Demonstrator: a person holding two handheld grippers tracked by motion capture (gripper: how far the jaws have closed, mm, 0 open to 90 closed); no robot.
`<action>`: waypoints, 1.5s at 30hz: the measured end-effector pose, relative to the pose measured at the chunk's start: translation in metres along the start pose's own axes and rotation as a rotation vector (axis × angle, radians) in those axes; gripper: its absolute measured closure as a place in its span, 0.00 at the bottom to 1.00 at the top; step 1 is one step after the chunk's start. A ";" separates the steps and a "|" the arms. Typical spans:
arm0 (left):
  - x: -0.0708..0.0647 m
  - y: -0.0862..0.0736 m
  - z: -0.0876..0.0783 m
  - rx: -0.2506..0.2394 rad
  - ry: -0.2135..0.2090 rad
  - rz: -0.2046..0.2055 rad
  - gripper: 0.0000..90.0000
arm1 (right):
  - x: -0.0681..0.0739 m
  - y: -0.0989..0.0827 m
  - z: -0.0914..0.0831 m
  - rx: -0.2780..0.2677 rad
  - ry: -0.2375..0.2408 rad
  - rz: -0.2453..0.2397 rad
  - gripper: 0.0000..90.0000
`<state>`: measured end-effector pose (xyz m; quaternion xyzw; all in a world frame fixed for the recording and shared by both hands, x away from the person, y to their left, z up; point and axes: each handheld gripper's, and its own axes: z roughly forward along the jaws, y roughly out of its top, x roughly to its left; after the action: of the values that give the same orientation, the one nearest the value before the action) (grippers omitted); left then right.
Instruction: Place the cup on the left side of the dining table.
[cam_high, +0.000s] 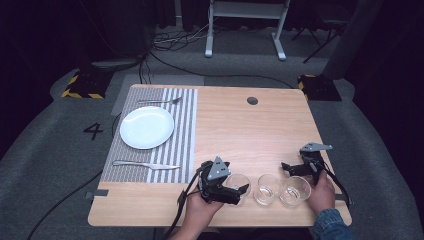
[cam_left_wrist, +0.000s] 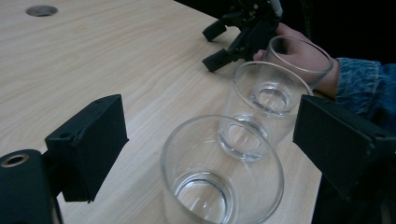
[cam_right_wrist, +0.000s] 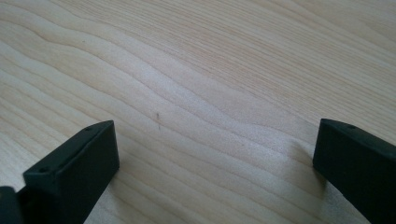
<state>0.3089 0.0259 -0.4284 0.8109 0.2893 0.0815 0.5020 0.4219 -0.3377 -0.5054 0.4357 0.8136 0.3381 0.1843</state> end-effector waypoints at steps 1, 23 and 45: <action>-0.001 -0.001 0.003 0.009 0.000 0.007 0.10 | 0.000 0.000 0.000 0.000 0.000 0.000 0.00; -0.004 -0.031 0.041 0.138 -0.003 0.036 0.17 | 0.000 0.000 0.000 -0.001 -0.001 0.002 0.00; -0.014 -0.013 0.036 0.176 0.002 0.137 0.20 | 0.000 0.000 0.000 -0.001 0.000 0.002 0.00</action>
<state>0.3076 -0.0049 -0.4543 0.8696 0.2400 0.0908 0.4217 0.4217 -0.3376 -0.5054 0.4363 0.8131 0.3387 0.1841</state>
